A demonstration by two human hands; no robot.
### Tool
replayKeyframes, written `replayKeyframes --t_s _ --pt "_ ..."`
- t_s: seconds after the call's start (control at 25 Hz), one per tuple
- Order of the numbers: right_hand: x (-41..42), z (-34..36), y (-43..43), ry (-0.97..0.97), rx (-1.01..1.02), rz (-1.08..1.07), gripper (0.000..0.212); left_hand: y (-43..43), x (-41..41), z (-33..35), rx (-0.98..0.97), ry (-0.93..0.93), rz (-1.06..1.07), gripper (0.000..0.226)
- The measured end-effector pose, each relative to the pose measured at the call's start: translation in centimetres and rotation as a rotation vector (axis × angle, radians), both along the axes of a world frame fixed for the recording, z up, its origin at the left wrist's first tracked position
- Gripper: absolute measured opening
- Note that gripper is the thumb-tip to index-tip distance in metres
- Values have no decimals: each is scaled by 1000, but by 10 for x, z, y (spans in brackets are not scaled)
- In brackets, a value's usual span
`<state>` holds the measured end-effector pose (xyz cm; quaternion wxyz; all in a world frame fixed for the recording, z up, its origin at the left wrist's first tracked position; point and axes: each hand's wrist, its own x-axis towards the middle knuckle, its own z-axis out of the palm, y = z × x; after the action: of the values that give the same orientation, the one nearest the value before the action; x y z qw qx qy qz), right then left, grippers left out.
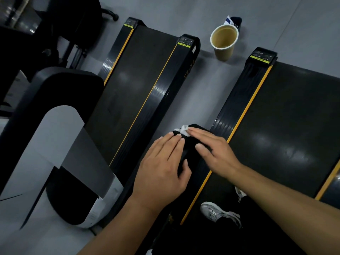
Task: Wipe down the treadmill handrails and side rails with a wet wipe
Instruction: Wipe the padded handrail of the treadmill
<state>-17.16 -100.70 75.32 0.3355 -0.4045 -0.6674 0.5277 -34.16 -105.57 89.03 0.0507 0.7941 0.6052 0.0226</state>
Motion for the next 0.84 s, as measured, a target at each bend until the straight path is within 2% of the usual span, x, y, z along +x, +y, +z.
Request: replayKeyframes --t_s 0.16,0.28,0.36,0.44,0.52,0.6,0.68,0.84 --pt "-1 -13 33 -203 -169 -4 72 -1 0 0 -6 -8 -3 46" --pt "-10 -2 39 -126 -42 168 68 -1 0 0 1 -12 -6 47" --pt "-5 -10 42 -120 -64 185 64 0 0 -1 3 -17 -5 46" --pt "4 -23 45 -192 -257 106 74 -1 1 0 -8 -19 0 46" --pt "8 -34 43 -111 -569 -33 83 -1 -1 0 -19 -19 3 46" --pt "15 -35 31 4 -687 -207 65 0 -1 -1 -14 -22 5 47" --pt "21 -20 11 -9 -556 -281 52 0 -1 -2 0 -28 7 46" --pt "5 21 -27 6 -146 -136 61 2 0 -2 20 -57 -4 48"
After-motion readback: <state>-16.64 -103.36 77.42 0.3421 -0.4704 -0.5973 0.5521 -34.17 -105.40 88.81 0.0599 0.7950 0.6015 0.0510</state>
